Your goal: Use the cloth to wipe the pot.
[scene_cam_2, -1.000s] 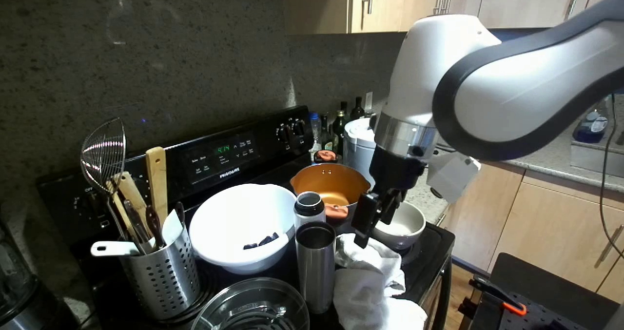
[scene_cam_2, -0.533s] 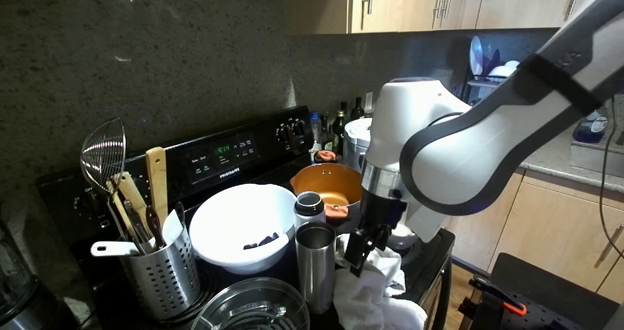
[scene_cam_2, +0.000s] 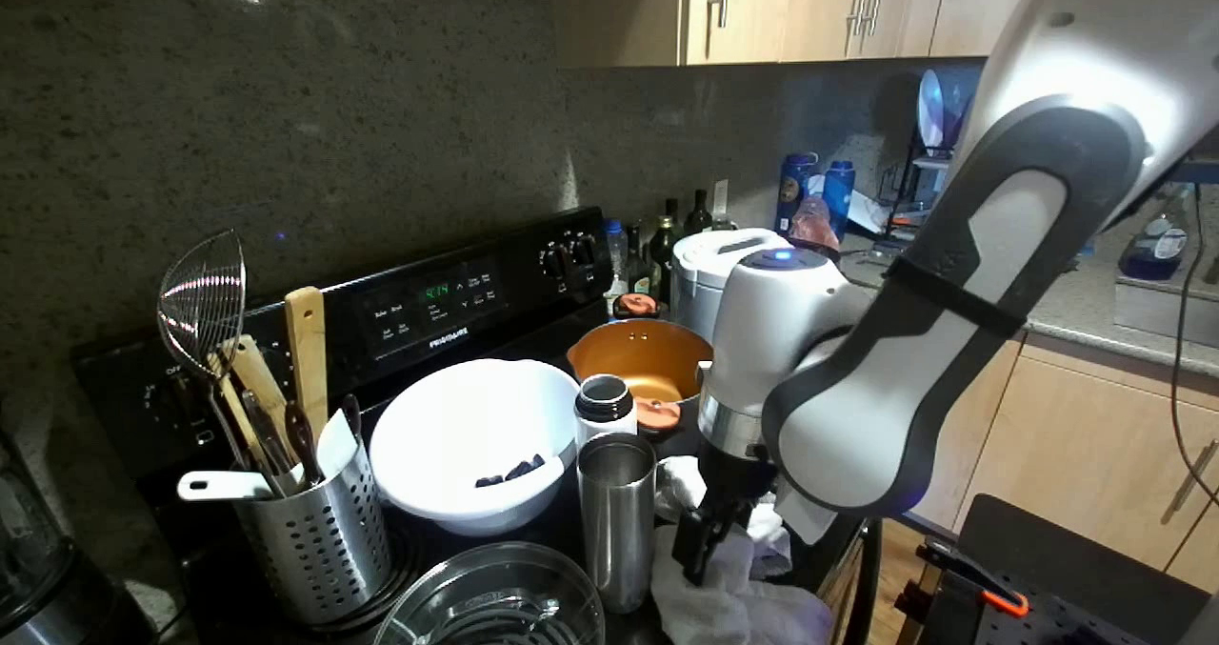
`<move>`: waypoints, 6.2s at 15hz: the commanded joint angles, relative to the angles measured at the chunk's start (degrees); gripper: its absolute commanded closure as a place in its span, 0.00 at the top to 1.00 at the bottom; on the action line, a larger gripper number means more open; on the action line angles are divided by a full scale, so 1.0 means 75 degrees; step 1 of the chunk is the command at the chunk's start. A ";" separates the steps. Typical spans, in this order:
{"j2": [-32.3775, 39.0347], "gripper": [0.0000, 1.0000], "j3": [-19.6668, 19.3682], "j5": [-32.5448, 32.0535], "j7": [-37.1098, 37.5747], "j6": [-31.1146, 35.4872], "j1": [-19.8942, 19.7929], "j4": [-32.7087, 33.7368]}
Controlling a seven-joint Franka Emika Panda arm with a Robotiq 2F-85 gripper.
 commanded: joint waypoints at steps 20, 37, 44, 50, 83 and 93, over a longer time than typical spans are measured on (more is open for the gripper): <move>-0.1446 0.08 0.0036 -0.1309 0.1639 -0.2602 0.0513 0.0049; -0.5580 0.08 0.0356 -0.1861 0.2262 -0.5165 -0.1264 0.1514; -0.4843 0.08 0.1361 -0.3546 0.3847 -0.2651 -0.3075 0.2094; -0.3802 0.07 0.2667 -0.5340 0.6056 -0.1112 -0.4974 0.2211; 0.0822 0.07 0.5381 -0.9333 1.0479 -0.2234 -0.7558 0.3255; 0.1006 0.07 0.5180 -1.0290 1.0989 -0.1889 -0.7517 0.3982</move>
